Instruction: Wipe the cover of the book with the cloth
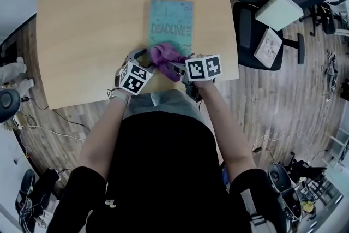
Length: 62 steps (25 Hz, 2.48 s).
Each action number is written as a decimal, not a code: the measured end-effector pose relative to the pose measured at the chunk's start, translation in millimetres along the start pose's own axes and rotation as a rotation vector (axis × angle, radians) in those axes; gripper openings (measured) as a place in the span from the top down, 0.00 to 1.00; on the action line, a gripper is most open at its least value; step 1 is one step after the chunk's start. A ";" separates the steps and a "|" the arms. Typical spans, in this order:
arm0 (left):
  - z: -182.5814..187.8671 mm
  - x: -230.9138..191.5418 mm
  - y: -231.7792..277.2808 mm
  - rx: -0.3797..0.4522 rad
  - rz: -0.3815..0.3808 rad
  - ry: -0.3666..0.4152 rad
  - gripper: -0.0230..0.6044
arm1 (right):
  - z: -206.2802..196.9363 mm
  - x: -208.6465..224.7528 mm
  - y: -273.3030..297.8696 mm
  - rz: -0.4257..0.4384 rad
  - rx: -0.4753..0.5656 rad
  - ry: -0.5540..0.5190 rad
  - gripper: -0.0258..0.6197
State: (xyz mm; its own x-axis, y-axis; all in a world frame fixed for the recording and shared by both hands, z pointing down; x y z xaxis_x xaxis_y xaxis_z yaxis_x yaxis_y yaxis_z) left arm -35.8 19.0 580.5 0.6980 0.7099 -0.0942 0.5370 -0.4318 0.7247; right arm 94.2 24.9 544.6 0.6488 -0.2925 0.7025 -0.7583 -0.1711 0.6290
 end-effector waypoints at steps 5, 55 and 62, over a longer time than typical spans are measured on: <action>0.5 -0.4 1.3 -0.008 -0.002 -0.017 0.55 | -7.0 15.7 -20.0 -0.052 0.051 0.050 0.80; 79.5 -124.9 -375.2 0.753 0.445 -0.293 0.93 | 156.7 -294.4 -47.1 0.044 0.662 -0.663 0.80; 72.4 -133.6 -387.0 0.771 0.473 -0.288 0.93 | 158.6 -311.8 -36.0 0.058 0.675 -0.694 0.80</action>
State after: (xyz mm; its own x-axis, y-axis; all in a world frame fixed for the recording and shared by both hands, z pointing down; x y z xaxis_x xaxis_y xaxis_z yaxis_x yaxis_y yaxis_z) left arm -302.5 51.0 263.1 0.9580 0.2473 -0.1455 0.2617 -0.9609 0.0901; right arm -91.0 -27.0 250.1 0.5916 -0.7705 0.2373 -0.8051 -0.5801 0.1238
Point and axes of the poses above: the fingertips, and each gripper's own axes: y forward along the fingers, x to its right, z out of its top, the point moved 5 cm from there along -y, backward along the fingers, and after that the axes turned 4 degrees about x, right-handed, at the moved point
